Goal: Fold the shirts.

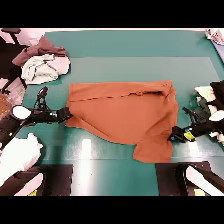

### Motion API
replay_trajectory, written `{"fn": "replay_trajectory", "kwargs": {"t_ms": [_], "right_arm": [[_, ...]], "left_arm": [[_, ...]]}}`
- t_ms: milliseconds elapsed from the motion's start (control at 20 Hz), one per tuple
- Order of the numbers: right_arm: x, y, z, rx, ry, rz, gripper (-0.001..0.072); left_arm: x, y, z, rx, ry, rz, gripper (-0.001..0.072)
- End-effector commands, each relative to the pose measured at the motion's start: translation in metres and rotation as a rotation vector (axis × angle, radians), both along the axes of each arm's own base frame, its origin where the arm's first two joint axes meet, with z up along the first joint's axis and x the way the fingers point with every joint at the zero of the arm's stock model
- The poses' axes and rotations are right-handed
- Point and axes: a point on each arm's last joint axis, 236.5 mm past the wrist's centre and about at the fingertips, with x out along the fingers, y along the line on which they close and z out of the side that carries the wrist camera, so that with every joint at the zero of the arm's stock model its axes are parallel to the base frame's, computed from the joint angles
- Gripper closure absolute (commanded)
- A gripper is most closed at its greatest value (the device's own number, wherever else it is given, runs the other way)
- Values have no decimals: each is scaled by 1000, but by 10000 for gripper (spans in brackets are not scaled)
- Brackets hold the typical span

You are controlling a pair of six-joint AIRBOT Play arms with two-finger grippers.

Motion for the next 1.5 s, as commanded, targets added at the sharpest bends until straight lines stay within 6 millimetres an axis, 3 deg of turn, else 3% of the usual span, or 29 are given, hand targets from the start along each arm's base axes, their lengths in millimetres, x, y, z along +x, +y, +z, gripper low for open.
{"fn": "replay_trajectory", "kwargs": {"t_ms": [0,250,400,550,700,900,1050,1200,1300,1450], "right_arm": [[28,12,26,13,-36,93,687],[61,11,99,-25,-190,112,689],[62,6,143,-56,-293,103,689],[74,-13,174,-105,-405,13,689],[89,-31,180,-130,-447,-62,689],[112,-35,163,-101,-428,-101,689],[142,-41,160,-83,-449,-137,689],[177,-39,173,-48,-490,-136,689],[200,-37,178,-49,-513,-114,690],[227,-25,174,-33,-502,-59,690]], "left_arm": [[0,-1,2,-11,1,4,685],[7,-7,17,-53,-9,19,685],[19,-10,41,-78,-30,32,685],[34,-10,70,-96,-74,58,685],[51,-4,91,-107,-123,118,686],[64,7,96,-97,-157,189,685],[78,21,101,-93,-198,274,686],[88,32,107,-78,-243,319,686],[93,35,103,-71,-246,336,686],[103,38,77,-65,-196,361,686]]}}
